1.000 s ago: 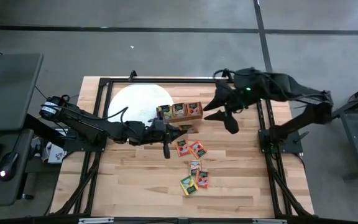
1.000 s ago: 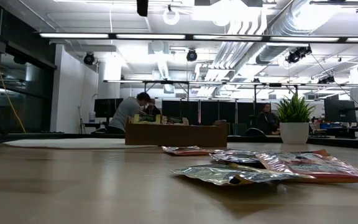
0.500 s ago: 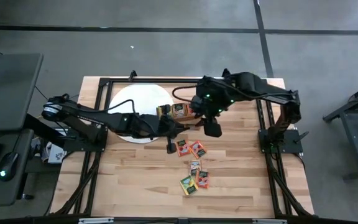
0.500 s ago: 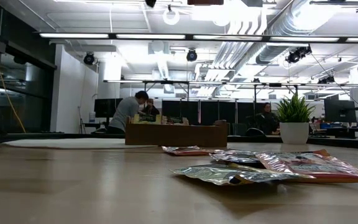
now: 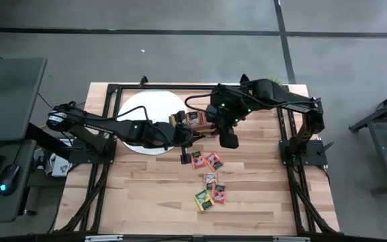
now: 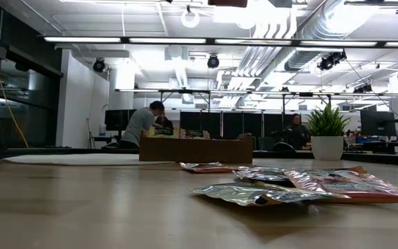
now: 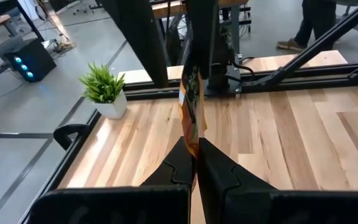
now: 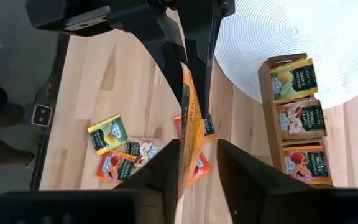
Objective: Pick & Place Tea
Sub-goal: Put the orange tea bag into the right compartment of the wooden organizer
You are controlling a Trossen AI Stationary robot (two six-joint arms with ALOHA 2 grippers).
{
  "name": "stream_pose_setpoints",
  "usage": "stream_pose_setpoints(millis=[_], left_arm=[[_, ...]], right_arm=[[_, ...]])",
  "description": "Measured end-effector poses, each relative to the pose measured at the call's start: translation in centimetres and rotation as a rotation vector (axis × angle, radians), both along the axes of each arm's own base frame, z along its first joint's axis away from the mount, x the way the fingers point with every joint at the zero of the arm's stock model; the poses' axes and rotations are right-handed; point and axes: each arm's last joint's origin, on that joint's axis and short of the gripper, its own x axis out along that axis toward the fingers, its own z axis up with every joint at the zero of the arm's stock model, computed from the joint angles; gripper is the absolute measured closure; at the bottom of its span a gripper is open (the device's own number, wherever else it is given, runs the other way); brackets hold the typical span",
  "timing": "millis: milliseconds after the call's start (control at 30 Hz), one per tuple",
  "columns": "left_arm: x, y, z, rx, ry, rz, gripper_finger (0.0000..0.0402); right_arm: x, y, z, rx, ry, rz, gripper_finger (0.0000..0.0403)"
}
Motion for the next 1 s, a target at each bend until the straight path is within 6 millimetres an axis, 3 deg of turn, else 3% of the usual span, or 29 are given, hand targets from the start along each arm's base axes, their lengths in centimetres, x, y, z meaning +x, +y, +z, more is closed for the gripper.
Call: stream_pose_setpoints(millis=[200, 467, 667, 833, 1000], left_arm=[[0.0, 0.0, -0.1, 0.002, 0.009, 0.002, 0.0394], [0.0, 0.0, -0.1, 0.042, 0.019, 0.002, 0.0354], [-0.1, 0.0, -0.1, 0.057, 0.026, 0.001, 0.0274], [-0.6, 0.3, -1.2, 0.069, 0.145, 0.059, 0.02], [-1.7, 0.7, -2.6, 0.073, 0.299, 0.167, 0.0169]], right_arm=[[0.0, 0.0, 0.0, -0.019, -0.008, 0.029, 0.0393], [0.0, 0.7, 0.0, -0.045, -0.011, 0.052, 0.04], [0.1, 0.6, -0.5, -0.063, 0.011, 0.043, 0.0402], [0.5, 0.1, -1.8, -0.068, 0.058, 0.036, 0.0402], [1.1, -0.8, -4.1, -0.075, 0.118, 0.031, 0.0402]])
